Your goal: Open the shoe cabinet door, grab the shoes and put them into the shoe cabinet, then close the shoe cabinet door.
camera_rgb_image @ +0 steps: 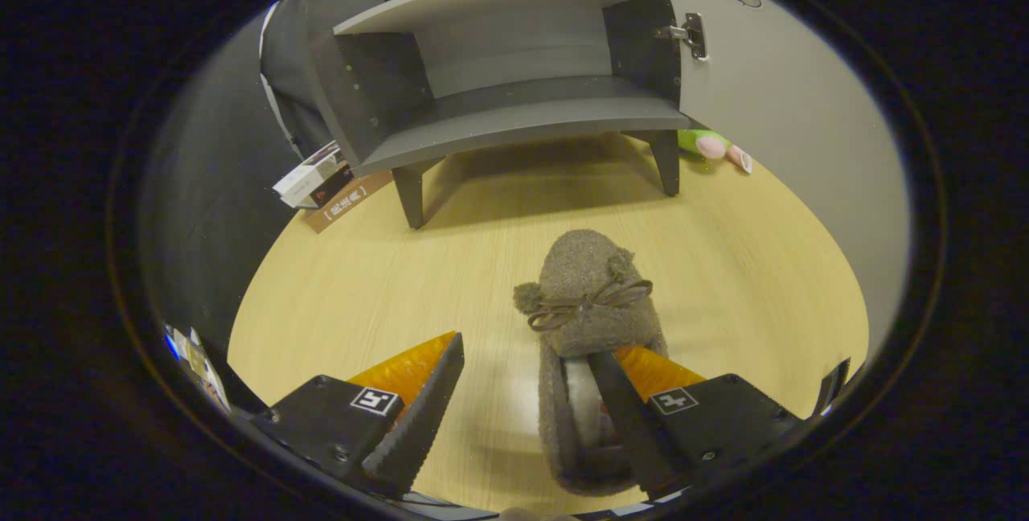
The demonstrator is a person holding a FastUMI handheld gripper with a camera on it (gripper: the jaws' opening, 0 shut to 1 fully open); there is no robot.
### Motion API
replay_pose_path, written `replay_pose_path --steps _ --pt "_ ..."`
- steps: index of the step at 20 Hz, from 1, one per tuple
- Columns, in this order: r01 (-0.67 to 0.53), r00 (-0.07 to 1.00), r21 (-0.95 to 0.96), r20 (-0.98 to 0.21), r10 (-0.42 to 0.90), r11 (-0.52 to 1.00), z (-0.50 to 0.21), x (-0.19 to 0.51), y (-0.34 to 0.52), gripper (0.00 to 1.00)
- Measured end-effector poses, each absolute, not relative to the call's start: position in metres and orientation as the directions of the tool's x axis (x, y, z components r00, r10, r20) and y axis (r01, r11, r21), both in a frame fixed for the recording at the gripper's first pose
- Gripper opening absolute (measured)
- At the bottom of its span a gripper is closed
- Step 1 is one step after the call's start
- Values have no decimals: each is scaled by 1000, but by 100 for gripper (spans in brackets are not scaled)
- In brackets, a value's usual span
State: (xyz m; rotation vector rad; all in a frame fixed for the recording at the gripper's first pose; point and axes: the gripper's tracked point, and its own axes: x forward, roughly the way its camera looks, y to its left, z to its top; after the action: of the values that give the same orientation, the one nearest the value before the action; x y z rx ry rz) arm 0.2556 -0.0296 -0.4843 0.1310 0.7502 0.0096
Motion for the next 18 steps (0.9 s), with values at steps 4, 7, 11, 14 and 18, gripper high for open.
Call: replay_pose_path --steps 4,7,11,14,18 --pt "50 727 127 -685 51 991 -489 275 -29 99" --pt "55 727 118 -685 41 991 -495 283 -31 84" --pt "53 720 68 -694 9 996 -501 274 -46 37" --pt "16 719 70 -694 37 997 -492 266 -45 11" --pt "-14 767 75 -639 59 997 -445 257 -40 8"
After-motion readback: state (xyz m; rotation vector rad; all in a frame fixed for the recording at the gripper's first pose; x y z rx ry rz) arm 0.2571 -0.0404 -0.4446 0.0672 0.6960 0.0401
